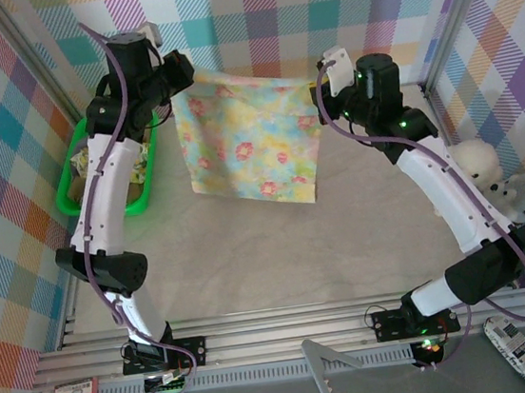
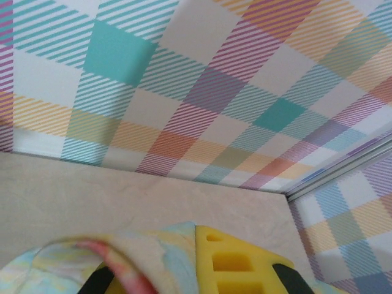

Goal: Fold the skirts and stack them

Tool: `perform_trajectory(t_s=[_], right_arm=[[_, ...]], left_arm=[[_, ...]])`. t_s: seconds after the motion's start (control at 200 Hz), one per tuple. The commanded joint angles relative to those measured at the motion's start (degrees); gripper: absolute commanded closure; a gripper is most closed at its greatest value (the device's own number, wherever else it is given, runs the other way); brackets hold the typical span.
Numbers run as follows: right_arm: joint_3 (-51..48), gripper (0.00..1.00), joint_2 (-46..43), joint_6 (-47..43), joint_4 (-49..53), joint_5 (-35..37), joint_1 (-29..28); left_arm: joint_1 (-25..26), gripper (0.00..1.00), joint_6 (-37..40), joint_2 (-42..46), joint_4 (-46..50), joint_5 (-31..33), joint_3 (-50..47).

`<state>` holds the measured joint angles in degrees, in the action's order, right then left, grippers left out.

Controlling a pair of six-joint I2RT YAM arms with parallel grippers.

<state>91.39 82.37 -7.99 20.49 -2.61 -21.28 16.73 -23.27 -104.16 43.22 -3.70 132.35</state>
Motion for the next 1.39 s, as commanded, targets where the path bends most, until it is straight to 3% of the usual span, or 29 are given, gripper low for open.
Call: perform_trajectory(t_s=[0.0,0.27,0.445,0.565,0.705,0.845,0.915,0.98,1.075,1.1,1.155,1.2,1.22,1.24,1.39], right_arm=[[-0.3,1.00,-2.2,-1.0,0.2,-3.3,0.4],[-8.7,1.00,-13.2,1.9,3.9,-21.7,0.3],[-13.6,1.00,-20.1,3.9,4.2,-27.8,0.3],[-14.9,1.00,-21.5,4.5,2.9,-27.3,0.3],[-15.7,1.00,-18.8,4.0,2.3,-22.7,0.8],[-14.6,1.00,-9.6,2.9,1.2,-20.4,4.5],[-13.1,1.00,-1.7,5.1,-0.6,-20.5,7.7],[-10.5,0.79,6.8,9.0,-2.1,-17.6,10.2],[-4.5,0.42,16.2,14.5,0.5,-15.8,12.0],[-3.7,0.30,17.4,15.2,1.1,-15.8,12.0],[-4.6,0.23,17.9,18.4,0.5,-15.8,11.9],[-6.8,0.11,17.2,20.6,-0.5,-16.2,11.9],[-7.9,0.00,16.7,21.5,-1.0,-16.3,11.8],[-9.2,0.01,16.0,22.5,-1.2,-16.4,11.8],[-20.3,0.01,10.8,29.7,-2.4,-18.8,10.5]], left_arm=[[-0.5,1.00,2.4,1.1,4.3,1.4,0.0],[0.7,1.00,0.7,13.5,3.8,-5.7,-15.1],[2.0,1.00,-0.8,21.2,3.3,-9.6,-22.5],[2.3,1.00,-1.7,22.7,4.1,-10.7,-23.2],[2.2,1.00,-1.2,20.2,5.6,-4.6,-22.1],[0.8,1.00,0.2,10.0,4.1,3.6,-16.8],[-0.8,0.89,-0.1,0.3,3.3,3.7,-11.2],[-2.0,0.78,-0.8,-10.8,4.5,2.9,-2.7],[-3.2,0.32,-2.4,-28.1,14.5,1.4,19.7],[-3.3,0.24,-3.0,-31.8,17.0,0.9,25.3],[-3.2,0.12,-4.1,-36.8,20.5,-1.1,32.5],[-2.9,0.07,-4.7,-37.2,20.7,-2.6,31.5],[-2.7,0.04,-4.7,-36.6,20.4,-2.8,29.8],[-2.4,0.00,-4.5,-35.7,20.0,-2.7,27.5],[-0.7,0.00,-4.3,-21.9,8.5,-3.2,-2.1]])
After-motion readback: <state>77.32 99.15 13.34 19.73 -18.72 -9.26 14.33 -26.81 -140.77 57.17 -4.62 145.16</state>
